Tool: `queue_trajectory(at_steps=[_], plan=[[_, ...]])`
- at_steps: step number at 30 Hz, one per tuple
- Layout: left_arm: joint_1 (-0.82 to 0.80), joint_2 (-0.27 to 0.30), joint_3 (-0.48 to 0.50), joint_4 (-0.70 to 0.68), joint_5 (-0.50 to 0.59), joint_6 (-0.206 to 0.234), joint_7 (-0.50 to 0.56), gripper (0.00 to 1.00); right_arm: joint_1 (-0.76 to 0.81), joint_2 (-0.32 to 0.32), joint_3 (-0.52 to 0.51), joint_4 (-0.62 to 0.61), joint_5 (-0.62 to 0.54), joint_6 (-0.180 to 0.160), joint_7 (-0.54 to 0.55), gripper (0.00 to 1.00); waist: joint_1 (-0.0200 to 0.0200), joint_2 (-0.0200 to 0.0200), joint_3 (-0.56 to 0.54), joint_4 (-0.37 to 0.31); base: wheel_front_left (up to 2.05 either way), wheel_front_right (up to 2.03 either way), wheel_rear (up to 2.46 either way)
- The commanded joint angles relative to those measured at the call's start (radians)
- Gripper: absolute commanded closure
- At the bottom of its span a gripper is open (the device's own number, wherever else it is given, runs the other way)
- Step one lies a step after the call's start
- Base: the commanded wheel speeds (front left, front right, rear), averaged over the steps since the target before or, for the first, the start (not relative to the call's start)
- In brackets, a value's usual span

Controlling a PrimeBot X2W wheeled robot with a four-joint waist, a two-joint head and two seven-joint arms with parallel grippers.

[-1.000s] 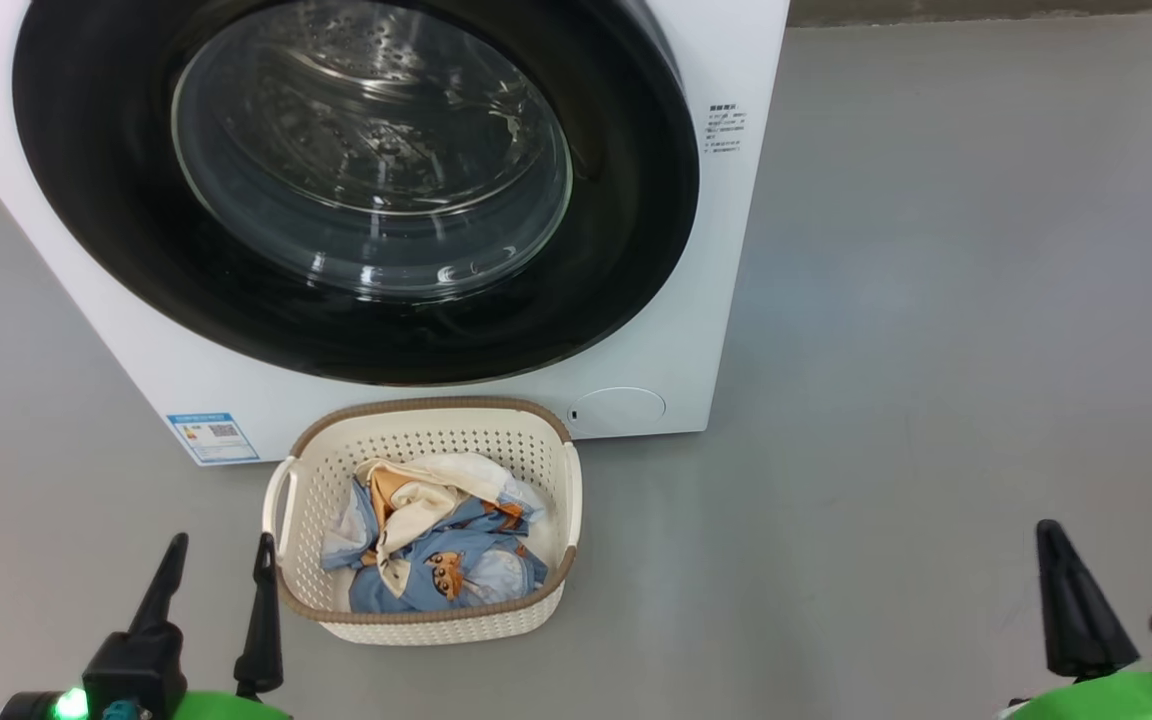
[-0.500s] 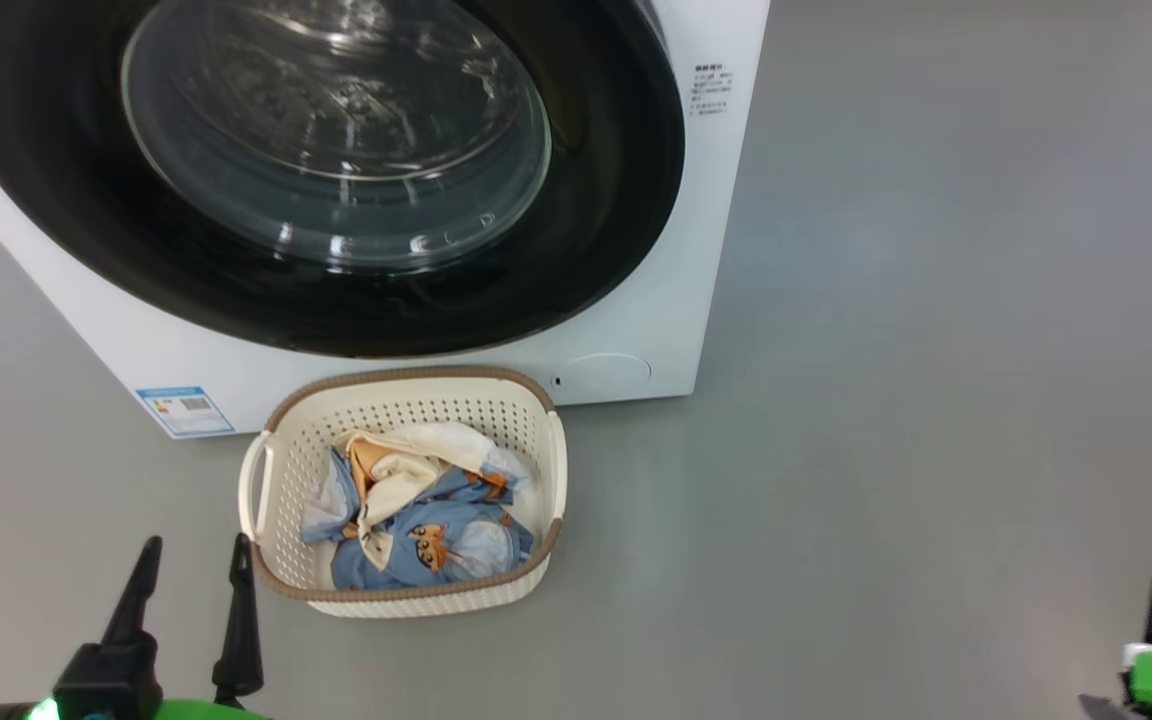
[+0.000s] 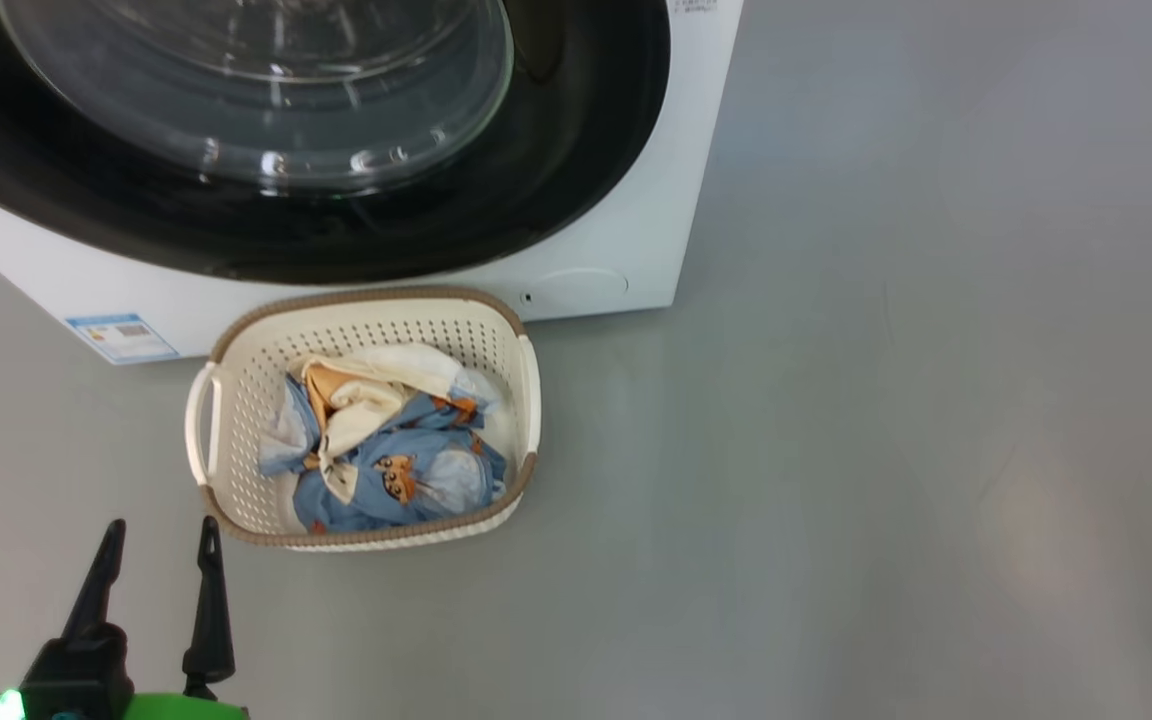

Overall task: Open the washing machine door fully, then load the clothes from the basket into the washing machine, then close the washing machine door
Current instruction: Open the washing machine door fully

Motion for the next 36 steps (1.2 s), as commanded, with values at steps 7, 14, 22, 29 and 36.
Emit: queue_trajectory(at_steps=[7,14,22,29,36], plan=[[-0.036,0.01,0.009,-0.045,-0.002,0.004,-0.006,0.0,-0.151,-0.087,-0.023,0.079,0.041,0.002,0.211,1.0,0.0,0.0,0.098,0.022,0.0,0.0,0.0],[-0.036,0.0,-0.027,-0.058,-0.012,0.004,-0.006,0.0,-0.28,-0.153,-0.041,0.125,0.023,0.002,0.354,1.0,0.0,0.0,0.148,0.082,0.0,0.0,0.0],[-0.021,-0.006,-0.049,-0.073,-0.024,0.023,-0.006,0.0,-0.445,-0.198,-0.047,0.11,-0.003,0.002,0.454,1.0,0.0,0.0,0.219,0.142,0.0,0.0,0.0],[-0.012,-0.009,-0.073,-0.091,-0.034,0.028,-0.006,0.0,-0.551,-0.22,-0.019,0.1,-0.033,0.002,0.518,1.0,0.0,0.0,0.253,0.183,0.0,0.0,0.0],[-0.015,-0.011,-0.103,-0.096,-0.042,0.046,-0.006,0.0,-0.679,-0.229,0.034,0.079,-0.053,0.002,0.596,1.0,0.0,0.0,0.277,0.234,0.0,0.0,0.0]])
